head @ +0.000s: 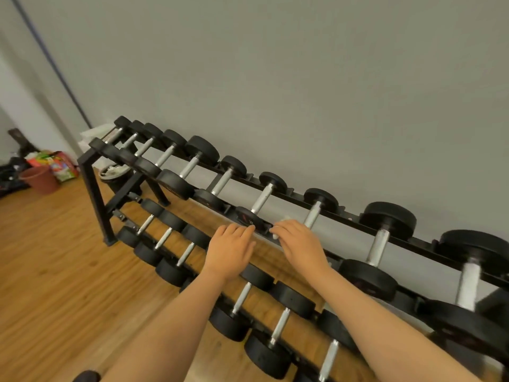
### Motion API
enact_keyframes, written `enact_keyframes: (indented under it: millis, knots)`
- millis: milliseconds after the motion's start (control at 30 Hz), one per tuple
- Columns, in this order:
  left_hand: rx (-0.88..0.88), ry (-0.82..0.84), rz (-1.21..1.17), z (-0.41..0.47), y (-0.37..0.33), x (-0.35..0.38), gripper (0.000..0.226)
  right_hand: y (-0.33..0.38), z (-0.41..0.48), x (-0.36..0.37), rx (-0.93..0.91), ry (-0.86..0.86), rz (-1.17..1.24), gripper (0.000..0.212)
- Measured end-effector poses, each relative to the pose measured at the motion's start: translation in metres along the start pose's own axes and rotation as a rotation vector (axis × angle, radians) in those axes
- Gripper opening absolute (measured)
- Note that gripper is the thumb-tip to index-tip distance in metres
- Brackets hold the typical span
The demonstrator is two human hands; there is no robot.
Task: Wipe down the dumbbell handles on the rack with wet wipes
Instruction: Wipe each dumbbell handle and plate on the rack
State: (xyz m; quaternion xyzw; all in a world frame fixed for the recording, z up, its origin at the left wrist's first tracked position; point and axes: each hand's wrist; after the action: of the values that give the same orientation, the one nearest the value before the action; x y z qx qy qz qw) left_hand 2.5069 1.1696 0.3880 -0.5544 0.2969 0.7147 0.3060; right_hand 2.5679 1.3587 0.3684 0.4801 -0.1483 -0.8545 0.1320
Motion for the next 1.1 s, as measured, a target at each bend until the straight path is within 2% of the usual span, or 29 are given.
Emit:
enact_keyframes:
  millis: [233,300,500,700,1100]
  knots:
    - [-0.02,-0.083,-0.005,-0.026,0.127,0.015,0.047,0.082,0.065,0.083,-0.047,-0.059,-0.058,0.034]
    - [-0.038,-0.071,-0.023,-0.039,0.172,0.014,0.05,0.114,0.084,0.112,-0.074,-0.057,-0.071,0.035]
    - [-0.123,-0.065,-0.035,-0.068,0.292,0.019,0.039,0.195,0.138,0.181,-0.131,-0.037,-0.02,0.039]
    - [-0.171,0.001,-0.061,-0.068,0.387,0.041,0.046,0.234,0.206,0.259,-0.134,0.012,0.045,0.04]
    - [-0.323,0.064,-0.024,-0.023,0.629,0.105,0.048,0.304,0.381,0.474,-0.128,0.188,0.209,0.035]
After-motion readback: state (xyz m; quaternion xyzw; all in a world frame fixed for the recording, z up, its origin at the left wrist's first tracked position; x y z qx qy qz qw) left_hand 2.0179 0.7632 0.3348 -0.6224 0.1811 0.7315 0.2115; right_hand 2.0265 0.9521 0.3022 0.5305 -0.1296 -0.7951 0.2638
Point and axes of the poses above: each hand's wrist, its own z-axis towards the middle knuckle, its own x-axis out of the palm, y = z × x, and after that the axes turned 10 degrees about x, right-handed
